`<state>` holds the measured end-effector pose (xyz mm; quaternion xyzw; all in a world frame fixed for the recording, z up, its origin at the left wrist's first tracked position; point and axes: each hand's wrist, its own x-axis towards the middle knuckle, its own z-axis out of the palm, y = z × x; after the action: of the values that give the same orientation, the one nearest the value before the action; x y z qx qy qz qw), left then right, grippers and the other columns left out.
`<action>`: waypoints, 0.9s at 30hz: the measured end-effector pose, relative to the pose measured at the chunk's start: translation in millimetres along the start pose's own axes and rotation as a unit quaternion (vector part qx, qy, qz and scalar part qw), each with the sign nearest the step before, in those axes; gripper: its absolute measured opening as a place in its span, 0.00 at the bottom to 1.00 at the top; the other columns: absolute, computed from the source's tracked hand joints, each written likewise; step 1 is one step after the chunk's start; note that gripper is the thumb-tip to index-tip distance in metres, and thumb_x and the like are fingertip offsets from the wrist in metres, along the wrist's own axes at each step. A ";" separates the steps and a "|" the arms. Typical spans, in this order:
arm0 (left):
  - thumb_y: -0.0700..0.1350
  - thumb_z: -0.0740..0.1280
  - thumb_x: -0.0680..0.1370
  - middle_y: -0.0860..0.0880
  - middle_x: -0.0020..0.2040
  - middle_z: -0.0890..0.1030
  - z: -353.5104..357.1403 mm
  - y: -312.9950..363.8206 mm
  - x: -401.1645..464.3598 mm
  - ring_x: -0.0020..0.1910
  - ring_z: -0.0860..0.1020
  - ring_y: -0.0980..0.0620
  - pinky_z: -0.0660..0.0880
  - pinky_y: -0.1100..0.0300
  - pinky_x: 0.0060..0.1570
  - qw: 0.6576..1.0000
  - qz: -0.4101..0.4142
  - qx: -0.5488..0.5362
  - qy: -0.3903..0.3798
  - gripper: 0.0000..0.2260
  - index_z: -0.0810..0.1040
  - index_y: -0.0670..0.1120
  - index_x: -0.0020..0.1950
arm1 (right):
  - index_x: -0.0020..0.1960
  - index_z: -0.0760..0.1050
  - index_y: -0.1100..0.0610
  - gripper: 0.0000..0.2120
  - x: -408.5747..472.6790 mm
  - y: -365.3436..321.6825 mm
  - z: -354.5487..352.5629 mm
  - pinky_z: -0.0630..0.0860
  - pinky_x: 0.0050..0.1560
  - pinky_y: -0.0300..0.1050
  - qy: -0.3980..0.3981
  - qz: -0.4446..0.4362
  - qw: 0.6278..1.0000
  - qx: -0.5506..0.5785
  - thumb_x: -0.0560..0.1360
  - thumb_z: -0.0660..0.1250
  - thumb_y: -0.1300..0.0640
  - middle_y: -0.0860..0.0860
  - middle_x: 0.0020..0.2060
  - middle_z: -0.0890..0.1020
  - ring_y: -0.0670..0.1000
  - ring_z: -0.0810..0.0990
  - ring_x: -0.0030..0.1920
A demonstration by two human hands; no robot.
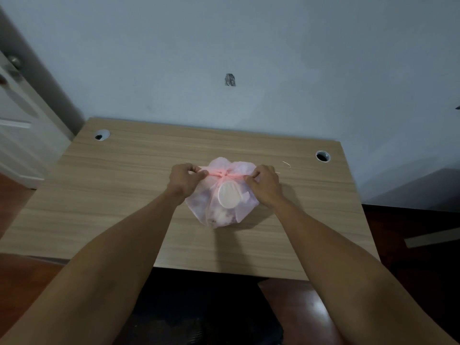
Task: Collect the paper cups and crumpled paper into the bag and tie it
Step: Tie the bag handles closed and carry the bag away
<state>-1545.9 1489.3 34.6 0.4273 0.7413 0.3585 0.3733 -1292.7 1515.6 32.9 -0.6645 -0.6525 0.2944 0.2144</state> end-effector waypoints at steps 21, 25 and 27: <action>0.68 0.78 0.62 0.46 0.61 0.81 -3.5 -27.6 -6.8 0.52 0.84 0.43 0.83 0.41 0.38 0.961 -0.163 -0.222 -0.037 0.42 0.73 0.50 0.70 | 0.68 0.72 0.54 0.20 -11.0 -15.2 35.6 0.76 0.56 0.49 0.022 0.070 0.974 0.214 0.79 0.69 0.49 0.52 0.60 0.81 0.55 0.80 0.58; 0.64 0.74 0.71 0.49 0.56 0.80 -33.0 -0.2 -17.3 0.49 0.81 0.45 0.80 0.48 0.38 0.961 -0.156 -0.217 -0.070 0.29 0.74 0.50 0.66 | 0.70 0.70 0.53 0.22 -17.9 -44.7 31.2 0.75 0.55 0.47 0.052 0.046 0.975 0.211 0.79 0.69 0.49 0.52 0.61 0.80 0.55 0.79 0.58; 0.65 0.72 0.72 0.51 0.55 0.80 -51.2 5.8 -20.2 0.51 0.80 0.44 0.79 0.44 0.43 0.962 -0.147 -0.207 -0.098 0.26 0.75 0.54 0.64 | 0.71 0.69 0.53 0.22 -23.1 -62.8 29.3 0.73 0.53 0.44 0.061 0.032 0.974 0.214 0.79 0.68 0.50 0.51 0.60 0.79 0.53 0.78 0.57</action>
<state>-1580.6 1462.3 68.3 0.2606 0.6655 0.4016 0.5726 -1358.3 1493.4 56.0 -0.6407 -0.5385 0.3927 0.3812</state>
